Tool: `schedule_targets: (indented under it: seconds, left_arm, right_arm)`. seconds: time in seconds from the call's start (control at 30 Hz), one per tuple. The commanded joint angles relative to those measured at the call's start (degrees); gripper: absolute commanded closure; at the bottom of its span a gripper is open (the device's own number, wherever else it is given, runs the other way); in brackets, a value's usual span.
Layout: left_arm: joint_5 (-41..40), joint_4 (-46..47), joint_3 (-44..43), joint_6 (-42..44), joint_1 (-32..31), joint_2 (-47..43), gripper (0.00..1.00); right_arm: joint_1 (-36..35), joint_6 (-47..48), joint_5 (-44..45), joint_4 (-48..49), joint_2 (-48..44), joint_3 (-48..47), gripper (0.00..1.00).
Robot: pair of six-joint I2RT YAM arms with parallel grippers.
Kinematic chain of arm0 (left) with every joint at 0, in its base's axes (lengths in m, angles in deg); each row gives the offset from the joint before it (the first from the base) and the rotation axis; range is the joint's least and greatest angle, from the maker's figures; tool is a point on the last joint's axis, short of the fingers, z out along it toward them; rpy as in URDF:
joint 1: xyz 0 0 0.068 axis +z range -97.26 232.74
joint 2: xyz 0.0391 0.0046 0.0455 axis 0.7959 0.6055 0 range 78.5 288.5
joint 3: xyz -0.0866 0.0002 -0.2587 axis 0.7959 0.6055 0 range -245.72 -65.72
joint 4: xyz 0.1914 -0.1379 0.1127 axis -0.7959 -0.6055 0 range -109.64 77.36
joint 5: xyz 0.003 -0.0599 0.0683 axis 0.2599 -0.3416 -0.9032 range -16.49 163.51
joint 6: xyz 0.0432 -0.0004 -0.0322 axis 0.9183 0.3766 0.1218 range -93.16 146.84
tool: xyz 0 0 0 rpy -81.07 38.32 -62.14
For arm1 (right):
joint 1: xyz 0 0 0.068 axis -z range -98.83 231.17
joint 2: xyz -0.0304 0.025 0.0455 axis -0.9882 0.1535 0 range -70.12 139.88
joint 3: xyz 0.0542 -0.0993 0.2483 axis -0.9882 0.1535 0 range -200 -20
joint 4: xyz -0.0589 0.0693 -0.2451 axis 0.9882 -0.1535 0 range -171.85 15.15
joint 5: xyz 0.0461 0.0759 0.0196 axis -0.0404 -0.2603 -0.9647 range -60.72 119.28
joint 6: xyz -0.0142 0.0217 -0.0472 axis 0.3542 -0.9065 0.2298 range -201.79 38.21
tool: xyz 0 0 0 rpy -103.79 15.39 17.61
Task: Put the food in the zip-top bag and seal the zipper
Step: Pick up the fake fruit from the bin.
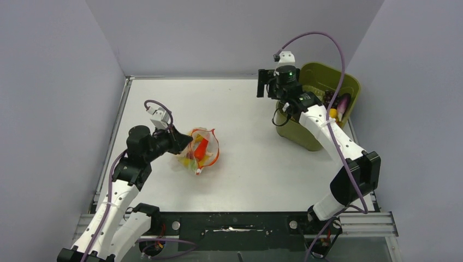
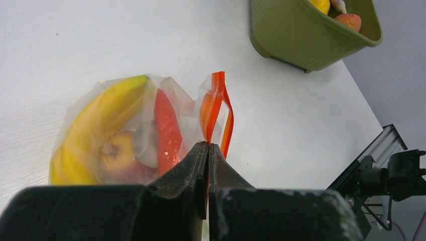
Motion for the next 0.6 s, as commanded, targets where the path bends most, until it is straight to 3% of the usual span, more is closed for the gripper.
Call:
schedule_targets:
  seconds: [0.0,0.17,0.3,0.43,0.57]
  left_arm:
    - [0.08,3.13,-0.57,1.17,-0.47,-1.4,1.0]
    - [-0.3,2.97,-0.65,1.46,-1.02,-1.43,1.0]
    - [-0.28,2.94,-0.65,1.46,-1.23,-1.76,1.0]
    - [-0.61,2.97,-0.39,1.37,-1.41,-2.62,1.0]
    - [-0.89,2.85,-0.39,1.63,-1.89,-2.98,1.0]
  right_arm:
    - [2.45,3.01,8.49,-4.2,-1.02,-3.32,0.02]
    - [5.28,2.42,10.5,-13.12,0.93,-7.98,0.02]
    - [8.15,-3.45,10.44,-17.14,-1.41,-6.48,0.01]
    - [9.7,-11.7,20.93,-25.17,-1.0,-8.68,0.02]
    - [14.19,-19.62,24.29,-34.83,1.18,-12.69,0.01]
